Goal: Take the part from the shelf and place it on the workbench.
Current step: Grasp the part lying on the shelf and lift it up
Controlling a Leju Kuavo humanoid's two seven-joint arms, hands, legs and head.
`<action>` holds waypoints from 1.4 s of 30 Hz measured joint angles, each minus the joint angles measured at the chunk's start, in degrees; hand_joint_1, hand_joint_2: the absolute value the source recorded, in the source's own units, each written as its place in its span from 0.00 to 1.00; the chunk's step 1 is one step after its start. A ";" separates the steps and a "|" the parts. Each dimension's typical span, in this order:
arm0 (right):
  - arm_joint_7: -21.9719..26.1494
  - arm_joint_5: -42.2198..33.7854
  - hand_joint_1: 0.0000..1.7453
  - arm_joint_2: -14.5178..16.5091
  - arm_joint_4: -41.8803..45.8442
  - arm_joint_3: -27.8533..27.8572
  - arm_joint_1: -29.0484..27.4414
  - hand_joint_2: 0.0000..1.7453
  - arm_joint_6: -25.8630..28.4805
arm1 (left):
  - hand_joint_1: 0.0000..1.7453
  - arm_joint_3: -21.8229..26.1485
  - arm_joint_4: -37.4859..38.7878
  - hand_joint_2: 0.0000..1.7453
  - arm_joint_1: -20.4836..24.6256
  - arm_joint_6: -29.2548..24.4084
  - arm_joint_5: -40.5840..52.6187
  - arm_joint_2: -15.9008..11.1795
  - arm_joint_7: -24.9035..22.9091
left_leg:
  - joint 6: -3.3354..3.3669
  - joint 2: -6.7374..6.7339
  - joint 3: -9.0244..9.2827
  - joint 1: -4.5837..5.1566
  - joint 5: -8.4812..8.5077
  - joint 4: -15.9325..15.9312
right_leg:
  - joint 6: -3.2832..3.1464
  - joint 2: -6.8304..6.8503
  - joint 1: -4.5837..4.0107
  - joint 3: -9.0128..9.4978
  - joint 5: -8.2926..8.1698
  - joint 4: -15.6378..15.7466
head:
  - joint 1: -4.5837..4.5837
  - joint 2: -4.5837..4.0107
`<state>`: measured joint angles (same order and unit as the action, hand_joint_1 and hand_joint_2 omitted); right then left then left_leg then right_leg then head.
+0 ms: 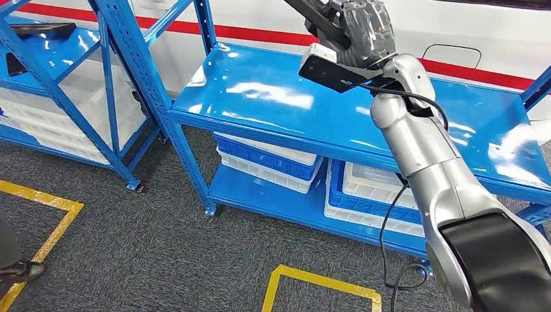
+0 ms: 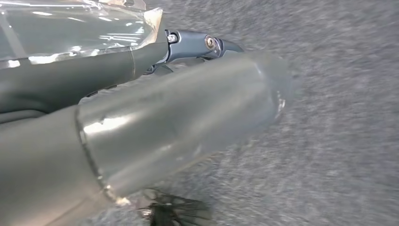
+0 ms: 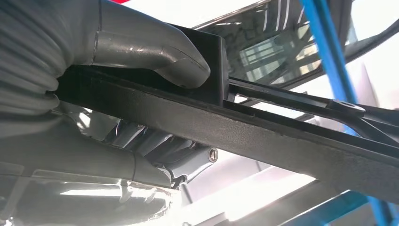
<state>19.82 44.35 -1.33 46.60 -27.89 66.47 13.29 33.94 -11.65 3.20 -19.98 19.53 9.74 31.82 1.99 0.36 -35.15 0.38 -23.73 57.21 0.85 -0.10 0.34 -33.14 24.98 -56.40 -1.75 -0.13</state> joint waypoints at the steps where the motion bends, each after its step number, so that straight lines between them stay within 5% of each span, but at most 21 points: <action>1: 0.03 -0.16 1.00 -0.28 0.04 -0.07 -0.44 1.00 0.50 | 0.00 0.01 0.00 0.00 0.00 -0.45 0.24 0.02 -0.99 | 0.00 -0.01 0.00 0.00 0.00 0.00 | 0.00 0.00 0.00 0.00 0.00 0.00 | 0.00 0.00; 42: -0.57 0.35 1.00 -2.13 0.06 -1.10 -3.64 1.00 1.99 | 0.00 -0.04 0.00 0.00 0.22 -1.15 1.64 0.30 -3.61 | 0.35 -0.04 -0.10 0.08 -0.19 0.16 | 0.18 -0.01 0.39 0.14 -0.06 0.21 | -0.02 0.00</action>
<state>19.25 44.70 -3.45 46.66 -28.99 62.83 15.29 33.89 -11.65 3.42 -21.12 21.16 10.03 28.21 2.34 0.32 -35.25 0.45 -23.91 57.36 1.03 -0.11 0.73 -33.00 24.91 -56.19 -1.77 -0.13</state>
